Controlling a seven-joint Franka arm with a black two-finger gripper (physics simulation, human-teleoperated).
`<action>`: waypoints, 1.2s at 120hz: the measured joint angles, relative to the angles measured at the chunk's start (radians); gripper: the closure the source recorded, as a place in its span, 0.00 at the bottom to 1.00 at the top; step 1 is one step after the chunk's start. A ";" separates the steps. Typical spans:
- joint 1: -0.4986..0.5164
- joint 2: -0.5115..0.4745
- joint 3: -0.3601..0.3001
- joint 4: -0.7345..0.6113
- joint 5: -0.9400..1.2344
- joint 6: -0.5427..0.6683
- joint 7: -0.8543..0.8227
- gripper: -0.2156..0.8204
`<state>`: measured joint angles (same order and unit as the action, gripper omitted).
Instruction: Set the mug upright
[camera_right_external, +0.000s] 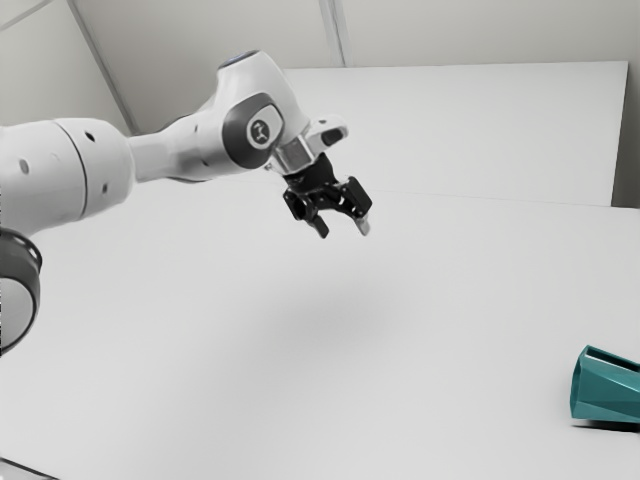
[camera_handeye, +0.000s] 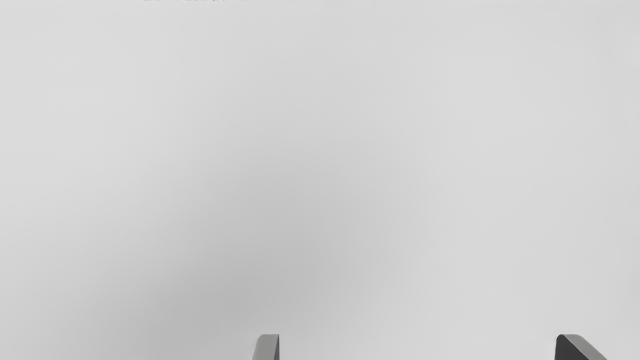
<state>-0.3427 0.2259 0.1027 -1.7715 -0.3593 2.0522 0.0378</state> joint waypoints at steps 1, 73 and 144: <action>-0.003 0.003 0.000 -0.001 -0.009 0.005 -0.001 0.21; -0.284 0.214 -0.030 0.053 -0.337 0.262 -0.018 0.21; -0.423 0.215 -0.090 -0.024 -0.479 0.430 -0.025 0.21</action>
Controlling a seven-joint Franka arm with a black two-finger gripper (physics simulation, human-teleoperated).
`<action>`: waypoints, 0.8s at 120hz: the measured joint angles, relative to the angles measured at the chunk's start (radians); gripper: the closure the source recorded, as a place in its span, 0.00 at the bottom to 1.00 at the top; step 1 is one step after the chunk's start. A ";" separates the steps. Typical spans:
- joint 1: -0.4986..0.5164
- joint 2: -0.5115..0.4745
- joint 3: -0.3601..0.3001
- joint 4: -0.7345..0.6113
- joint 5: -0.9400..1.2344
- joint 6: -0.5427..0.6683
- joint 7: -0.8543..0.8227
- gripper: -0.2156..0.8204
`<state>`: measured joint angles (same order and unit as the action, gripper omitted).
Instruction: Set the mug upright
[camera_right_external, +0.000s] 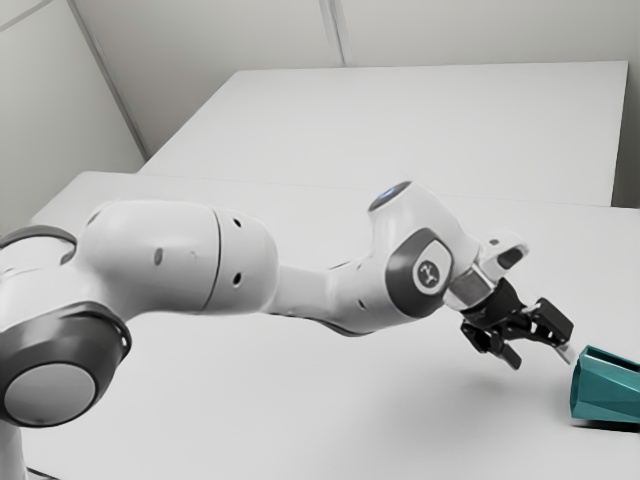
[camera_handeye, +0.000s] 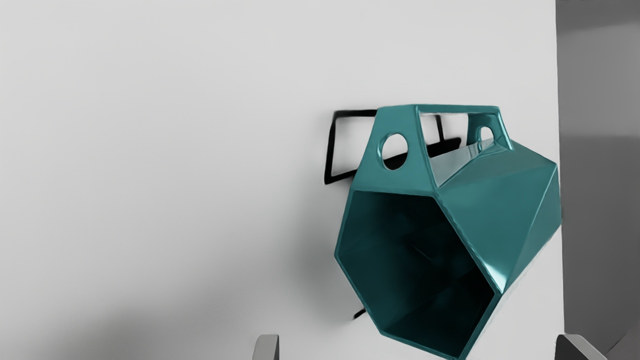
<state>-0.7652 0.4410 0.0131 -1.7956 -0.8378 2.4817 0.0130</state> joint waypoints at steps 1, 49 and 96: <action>-0.002 0.001 0.000 0.001 -0.001 0.002 0.000 0.21; -0.086 0.079 -0.001 0.069 -0.089 0.146 -0.005 0.21; -0.119 0.132 0.002 0.124 -0.133 0.183 -0.009 0.21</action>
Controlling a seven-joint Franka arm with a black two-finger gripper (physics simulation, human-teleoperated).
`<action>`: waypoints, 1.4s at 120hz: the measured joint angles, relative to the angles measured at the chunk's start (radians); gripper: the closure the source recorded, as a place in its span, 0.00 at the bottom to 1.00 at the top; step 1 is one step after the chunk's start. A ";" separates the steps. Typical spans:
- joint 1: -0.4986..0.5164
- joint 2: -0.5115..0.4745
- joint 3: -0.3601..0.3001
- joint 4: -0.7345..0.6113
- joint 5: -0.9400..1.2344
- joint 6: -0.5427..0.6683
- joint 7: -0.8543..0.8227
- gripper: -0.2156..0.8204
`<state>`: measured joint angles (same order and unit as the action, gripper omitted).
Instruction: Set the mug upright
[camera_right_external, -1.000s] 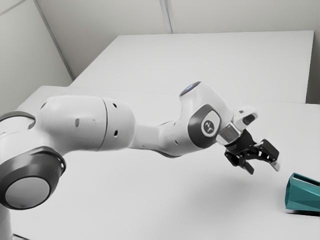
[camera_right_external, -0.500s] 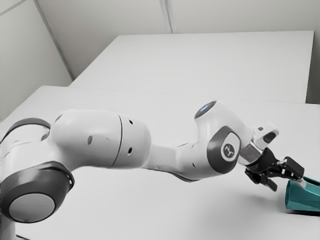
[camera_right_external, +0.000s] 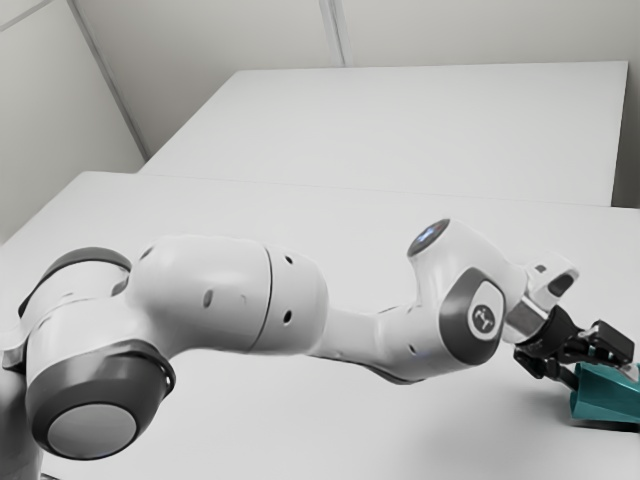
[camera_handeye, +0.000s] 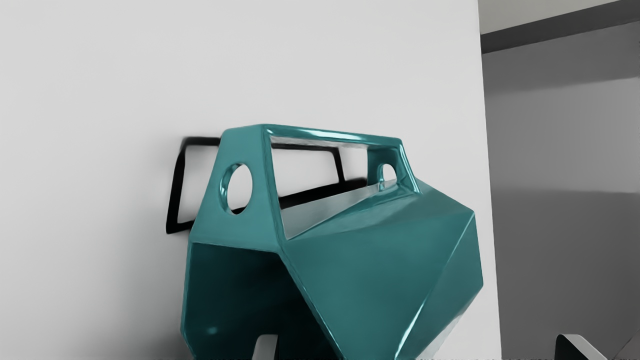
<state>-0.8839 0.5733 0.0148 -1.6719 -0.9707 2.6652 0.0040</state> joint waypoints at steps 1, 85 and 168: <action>-0.001 0.000 0.000 0.000 -0.001 0.000 0.000 0.21; -0.030 0.019 0.002 0.050 0.031 0.022 0.002 0.62; -0.030 0.116 0.008 0.218 0.153 0.011 -0.003 0.82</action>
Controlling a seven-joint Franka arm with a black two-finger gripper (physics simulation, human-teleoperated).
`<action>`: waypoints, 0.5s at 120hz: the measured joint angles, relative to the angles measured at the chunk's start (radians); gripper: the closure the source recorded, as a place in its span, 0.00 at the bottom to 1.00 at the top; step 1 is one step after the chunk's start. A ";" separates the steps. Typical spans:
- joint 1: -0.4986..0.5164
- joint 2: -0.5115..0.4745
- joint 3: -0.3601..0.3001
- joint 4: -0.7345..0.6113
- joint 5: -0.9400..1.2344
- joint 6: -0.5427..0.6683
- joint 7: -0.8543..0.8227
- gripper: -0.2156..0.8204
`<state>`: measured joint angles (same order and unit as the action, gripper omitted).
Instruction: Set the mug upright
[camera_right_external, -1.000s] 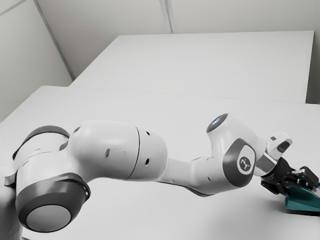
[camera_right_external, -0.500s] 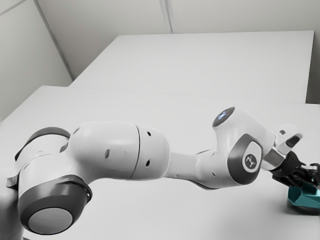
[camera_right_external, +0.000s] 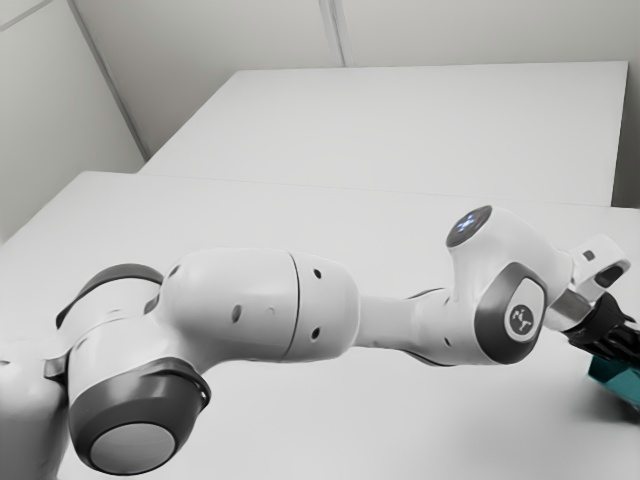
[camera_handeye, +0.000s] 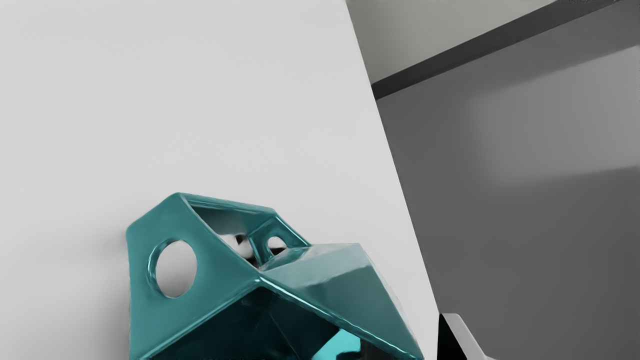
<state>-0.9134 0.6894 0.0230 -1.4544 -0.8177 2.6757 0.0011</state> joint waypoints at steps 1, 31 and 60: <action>0.000 0.000 0.000 0.000 0.000 0.000 0.000 0.83; 0.000 0.000 0.008 0.012 0.011 -0.003 -0.007 0.93; 0.012 -0.079 0.126 0.011 0.052 -0.141 -0.014 0.95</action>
<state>-0.9015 0.6103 0.1494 -1.4433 -0.7656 2.5348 -0.0127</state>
